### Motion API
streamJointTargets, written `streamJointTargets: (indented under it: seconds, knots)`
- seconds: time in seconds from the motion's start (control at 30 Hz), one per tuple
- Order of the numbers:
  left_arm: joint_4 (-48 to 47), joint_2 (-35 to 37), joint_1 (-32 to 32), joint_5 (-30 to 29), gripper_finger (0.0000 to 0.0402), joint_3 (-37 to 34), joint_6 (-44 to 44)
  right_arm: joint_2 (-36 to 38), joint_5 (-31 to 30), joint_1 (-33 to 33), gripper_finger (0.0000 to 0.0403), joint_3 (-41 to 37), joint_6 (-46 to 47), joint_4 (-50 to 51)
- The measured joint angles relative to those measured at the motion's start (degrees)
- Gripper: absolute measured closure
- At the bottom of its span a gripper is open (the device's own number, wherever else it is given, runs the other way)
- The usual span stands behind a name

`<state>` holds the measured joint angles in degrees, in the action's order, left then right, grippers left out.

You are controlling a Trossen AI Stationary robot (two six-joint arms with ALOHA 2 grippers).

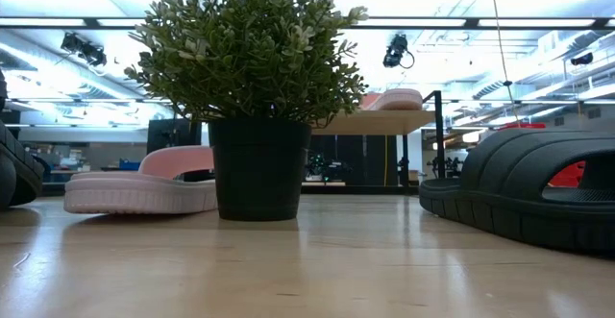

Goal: Pick and place slides into the shelf
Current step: Put the pink slipper on the shelf

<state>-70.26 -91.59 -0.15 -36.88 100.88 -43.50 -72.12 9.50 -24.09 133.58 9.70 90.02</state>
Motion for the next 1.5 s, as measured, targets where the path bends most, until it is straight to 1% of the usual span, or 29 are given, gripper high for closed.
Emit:
streamJointTargets:
  seconds: [0.1,0.23,0.33,0.4,0.5,0.6,0.7,0.83,0.93,1.03,1.13,1.2,1.27,1.37,1.5]
  knots:
    - [-2.64,0.24,-2.93,-2.52,0.0323,-1.35,-0.91,-0.02,0.00,-0.01,0.0163,0.00,1.36,0.00]
    - [-2.21,3.22,-5.68,-3.02,0.0332,-8.76,-4.27,-0.15,-0.02,-0.01,0.0163,0.00,4.03,0.00]
    - [-1.69,7.31,-7.14,-3.17,0.0340,-17.13,-9.94,-0.33,-0.45,-0.01,0.0163,0.00,5.41,-0.01]
    - [1.48,10.92,-7.72,-3.16,0.0346,-22.85,-12.53,-0.48,-0.72,0.01,0.0163,0.00,6.18,0.00]
    - [6.28,17.46,-8.45,-2.61,0.0356,-29.95,-13.14,-0.74,-2.34,0.01,0.0163,0.00,7.15,-0.02]
    - [9.71,23.87,-8.76,-1.63,0.0364,-36.94,-12.91,-1.37,-2.72,-0.01,0.0163,0.00,7.70,-0.02]
    - [14.90,30.14,-8.76,0.77,0.0371,-43.74,-12.65,-1.93,-2.71,-0.01,0.0163,0.00,8.32,-0.02]
    - [21.66,36.60,-8.73,5.84,0.0374,-52.87,-11.23,-2.34,-3.05,0.00,0.0163,0.00,8.30,-0.01]
    - [27.72,40.06,-8.73,10.48,0.0372,-59.15,-9.72,-2.49,-3.06,-0.01,0.0163,0.00,8.32,-0.02]
    - [33.97,41.67,-8.71,14.85,0.0369,-64.67,-8.30,-2.43,-3.06,0.01,0.0163,0.00,8.36,0.00]
    - [37.85,41.82,-8.71,17.93,0.0366,-68.55,-8.11,-2.43,-3.68,-0.01,0.0163,0.00,8.91,0.00]
    - [39.14,41.81,-8.71,19.65,0.0366,-70.39,-6.37,-2.43,-3.71,0.01,0.0163,0.00,9.32,-0.02]
    - [41.28,41.77,-8.71,21.26,0.0366,-71.74,-3.40,-2.43,-3.69,0.01,0.0163,0.00,9.82,0.00]
    - [41.51,41.77,-8.71,23.67,0.0367,-72.41,3.14,-2.43,-3.69,0.01,0.0163,0.00,9.89,0.00]
    - [41.75,41.79,-8.73,24.29,0.0360,-72.41,9.86,-2.43,-3.69,-0.01,0.0163,0.00,10.38,0.00]
